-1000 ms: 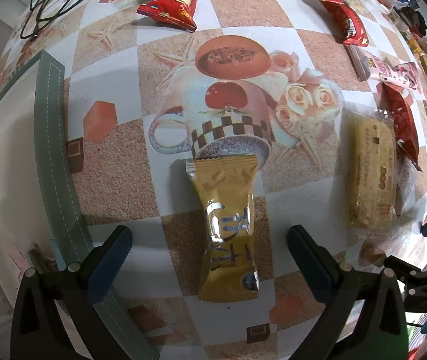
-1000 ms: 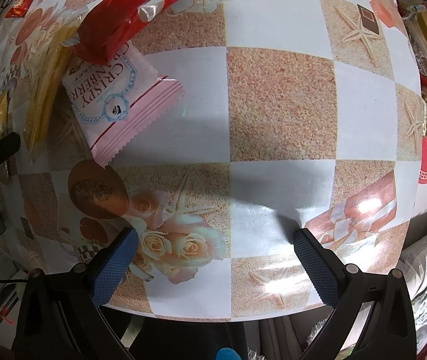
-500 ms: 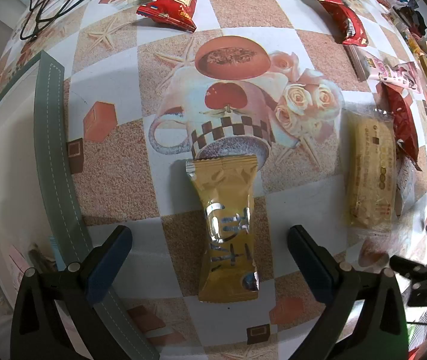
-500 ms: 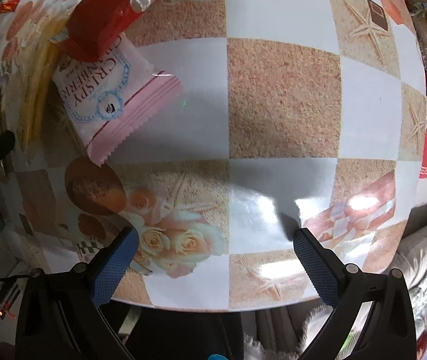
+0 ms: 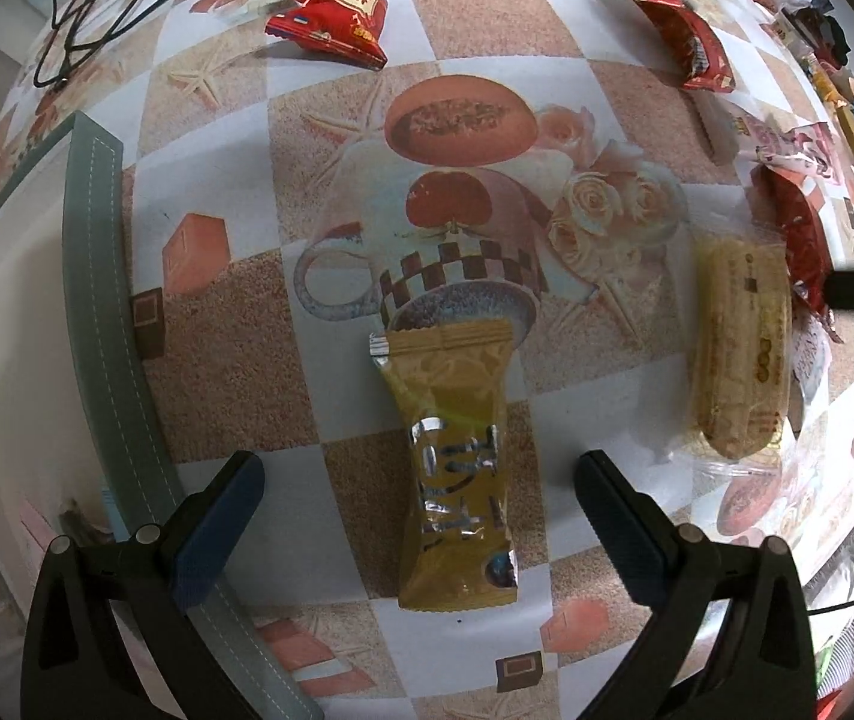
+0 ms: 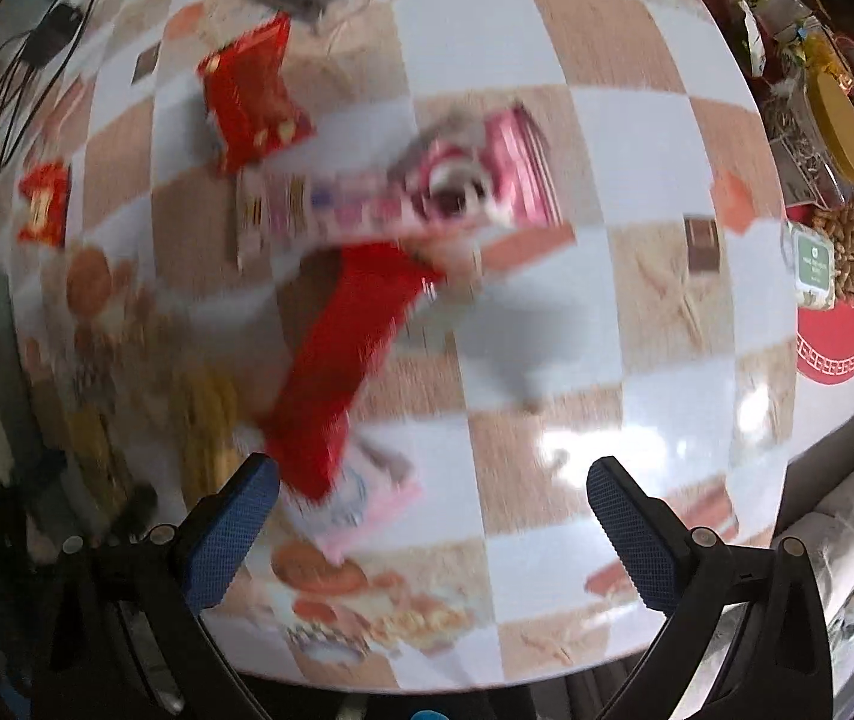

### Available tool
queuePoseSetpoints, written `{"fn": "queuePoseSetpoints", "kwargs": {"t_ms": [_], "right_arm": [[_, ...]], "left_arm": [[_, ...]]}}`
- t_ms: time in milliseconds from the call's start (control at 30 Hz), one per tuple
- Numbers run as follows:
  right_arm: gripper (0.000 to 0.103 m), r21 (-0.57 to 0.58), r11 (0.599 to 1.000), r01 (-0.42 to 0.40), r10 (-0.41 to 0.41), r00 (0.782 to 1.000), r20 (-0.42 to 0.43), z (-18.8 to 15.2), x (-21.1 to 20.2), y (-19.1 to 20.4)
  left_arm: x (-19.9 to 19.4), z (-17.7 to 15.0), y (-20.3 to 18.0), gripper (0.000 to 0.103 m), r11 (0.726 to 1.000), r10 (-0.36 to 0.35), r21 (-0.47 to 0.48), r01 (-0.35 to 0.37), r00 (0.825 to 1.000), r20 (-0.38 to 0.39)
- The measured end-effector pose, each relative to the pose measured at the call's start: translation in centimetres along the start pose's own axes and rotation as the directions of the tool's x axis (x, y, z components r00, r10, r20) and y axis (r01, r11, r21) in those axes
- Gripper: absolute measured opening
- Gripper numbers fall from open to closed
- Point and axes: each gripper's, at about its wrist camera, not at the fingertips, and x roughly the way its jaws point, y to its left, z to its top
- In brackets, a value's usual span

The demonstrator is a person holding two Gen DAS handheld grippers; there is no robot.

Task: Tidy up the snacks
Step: 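Grasp the gold foil packet with left tool while right tool grasps the red packet, then carry the gold and red packets over the white tray with both tools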

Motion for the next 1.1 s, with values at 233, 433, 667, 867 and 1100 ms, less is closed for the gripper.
{"fn": "queuePoseSetpoints", "kwargs": {"t_ms": [233,433,667,867,1100], "right_arm": [[0.082,0.103,0.994,-0.046,0.047,0.999,-0.01,3.6,1.1,0.4],[0.049,0.043,0.999,-0.003,0.004,1.0,-0.023,5.5,0.9,2.7],[0.024,-0.038,0.999,0.019,-0.017,0.999,0.037,3.0,-0.4,3.4],[0.024,-0.093,0.996,0.004,0.004,0.997,0.083,1.2,-2.0,5.1],[0.024,-0.148,0.989,-0.019,0.036,0.993,0.114,-0.5,-3.8,7.3]], "left_arm": [[0.5,1.4,0.0,0.103,1.0,0.006,-0.009,-0.007,0.998,-0.068],[-0.2,1.9,-0.7,0.084,1.0,0.0,0.006,0.0,0.998,-0.064],[-1.6,2.7,-1.9,0.024,0.994,-0.016,0.11,0.019,1.0,-0.027],[-2.9,2.7,-0.1,0.024,0.998,-0.047,0.04,0.047,0.999,-0.018],[-5.4,2.5,0.9,0.024,0.997,-0.063,0.046,0.061,0.998,0.028]]}}
